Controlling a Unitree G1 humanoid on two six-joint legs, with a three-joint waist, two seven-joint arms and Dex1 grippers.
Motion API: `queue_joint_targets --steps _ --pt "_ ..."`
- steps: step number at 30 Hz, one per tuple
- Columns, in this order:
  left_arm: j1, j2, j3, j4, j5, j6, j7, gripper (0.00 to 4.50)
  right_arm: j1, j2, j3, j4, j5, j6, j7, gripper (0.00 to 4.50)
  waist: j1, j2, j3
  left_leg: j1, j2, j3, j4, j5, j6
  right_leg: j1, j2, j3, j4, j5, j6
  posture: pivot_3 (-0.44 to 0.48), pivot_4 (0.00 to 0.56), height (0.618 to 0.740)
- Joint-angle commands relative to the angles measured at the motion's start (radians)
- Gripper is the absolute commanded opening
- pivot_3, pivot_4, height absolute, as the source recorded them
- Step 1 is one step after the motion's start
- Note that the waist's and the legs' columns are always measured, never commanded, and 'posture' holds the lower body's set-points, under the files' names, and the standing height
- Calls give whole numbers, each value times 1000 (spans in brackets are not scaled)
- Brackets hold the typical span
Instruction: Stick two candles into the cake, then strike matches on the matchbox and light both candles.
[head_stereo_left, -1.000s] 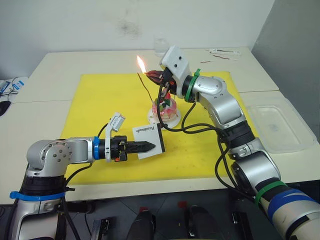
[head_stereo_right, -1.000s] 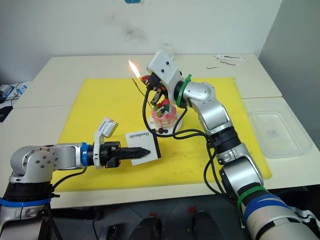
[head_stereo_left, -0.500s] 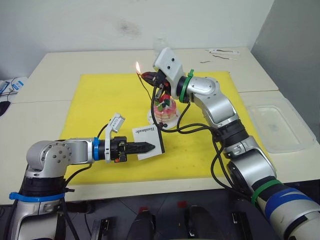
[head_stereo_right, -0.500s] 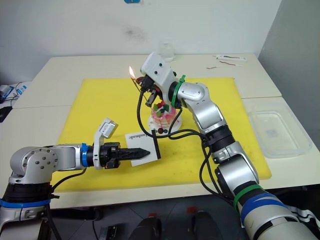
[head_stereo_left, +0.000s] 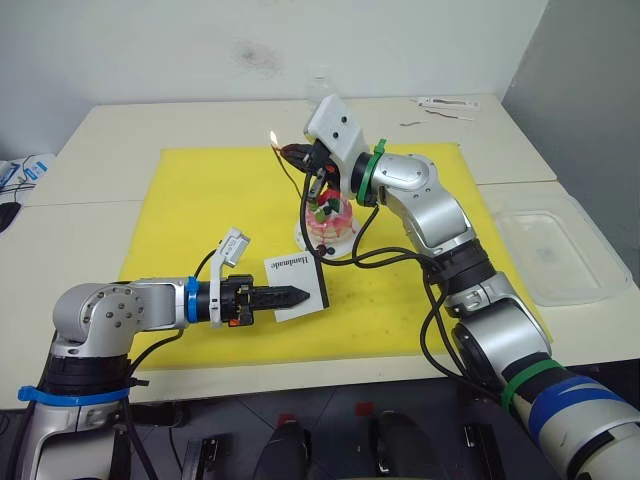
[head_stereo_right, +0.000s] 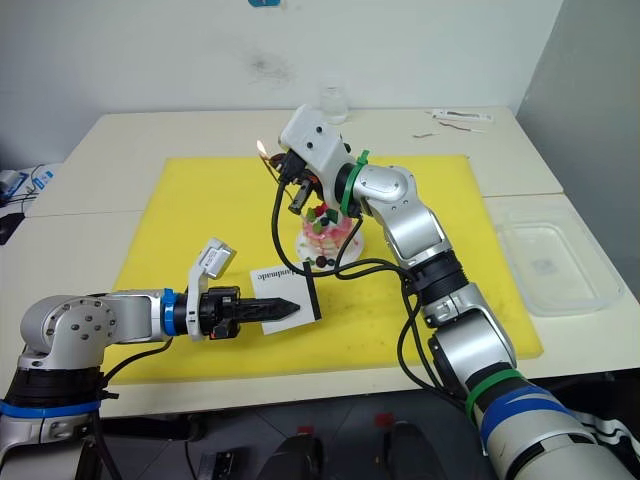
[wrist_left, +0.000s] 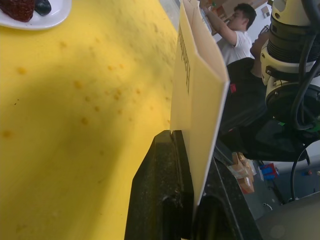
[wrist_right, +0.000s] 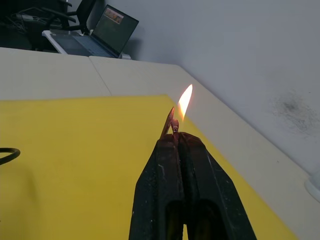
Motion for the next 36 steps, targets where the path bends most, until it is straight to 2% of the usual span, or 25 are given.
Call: queue_joint_targets --steps 1,36 --pt "-10 13 2 -26 -1 -17 -16 0 -42 6 -21 -20 4 -26 -12 39 0 0 0 0 0 0 0 0 0 0 0 0 0 0 0 0 150 740" --pt "-14 16 -4 -17 5 -31 -13 0 -42 14 -11 -5 1 -26 -2 39 0 0 0 0 0 0 0 0 0 0 0 0 0 0 0 0 150 740"
